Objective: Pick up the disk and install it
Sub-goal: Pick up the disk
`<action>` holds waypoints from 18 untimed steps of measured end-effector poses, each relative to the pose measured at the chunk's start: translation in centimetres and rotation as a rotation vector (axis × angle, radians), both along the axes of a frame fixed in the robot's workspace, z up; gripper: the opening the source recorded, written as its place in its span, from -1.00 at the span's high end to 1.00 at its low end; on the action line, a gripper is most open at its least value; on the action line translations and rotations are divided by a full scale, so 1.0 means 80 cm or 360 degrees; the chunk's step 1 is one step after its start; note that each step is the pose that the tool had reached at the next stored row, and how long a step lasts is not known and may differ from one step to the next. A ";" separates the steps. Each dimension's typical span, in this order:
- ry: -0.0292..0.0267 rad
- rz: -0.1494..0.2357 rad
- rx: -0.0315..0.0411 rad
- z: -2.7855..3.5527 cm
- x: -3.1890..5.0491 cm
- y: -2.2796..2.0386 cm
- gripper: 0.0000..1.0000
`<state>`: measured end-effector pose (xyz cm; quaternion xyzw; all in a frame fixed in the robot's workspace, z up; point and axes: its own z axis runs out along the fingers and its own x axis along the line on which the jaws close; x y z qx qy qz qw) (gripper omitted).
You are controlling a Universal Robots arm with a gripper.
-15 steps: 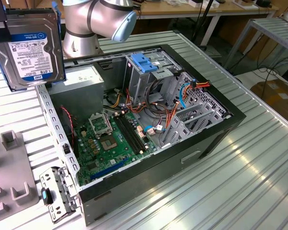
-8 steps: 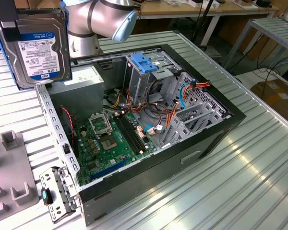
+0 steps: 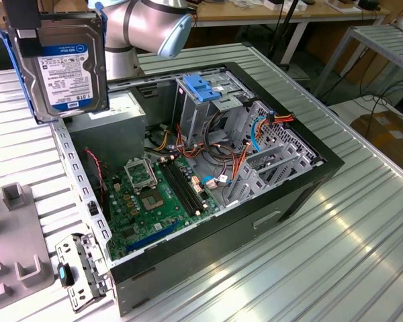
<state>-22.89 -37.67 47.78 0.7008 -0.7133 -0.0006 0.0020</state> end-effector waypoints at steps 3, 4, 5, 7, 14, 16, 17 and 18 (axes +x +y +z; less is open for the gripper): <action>-0.00001 0.0000 0.0000 -0.0002 0.009 0.0000 0.26; -0.00001 0.0000 0.0000 -0.0003 0.013 0.0000 0.26; -0.00001 0.0000 0.0000 -0.0003 0.016 0.0000 0.26; -0.00002 0.0000 0.0000 -0.0005 0.024 0.0000 0.26; -0.00001 0.0000 0.0000 -0.0007 0.036 -0.0022 0.26; -0.00001 0.0000 0.0000 -0.0007 0.038 -0.0043 0.26; -0.00001 0.0000 0.0000 -0.0008 0.038 -0.0057 0.26; -0.00001 0.0000 0.0000 -0.0008 0.039 -0.0072 0.26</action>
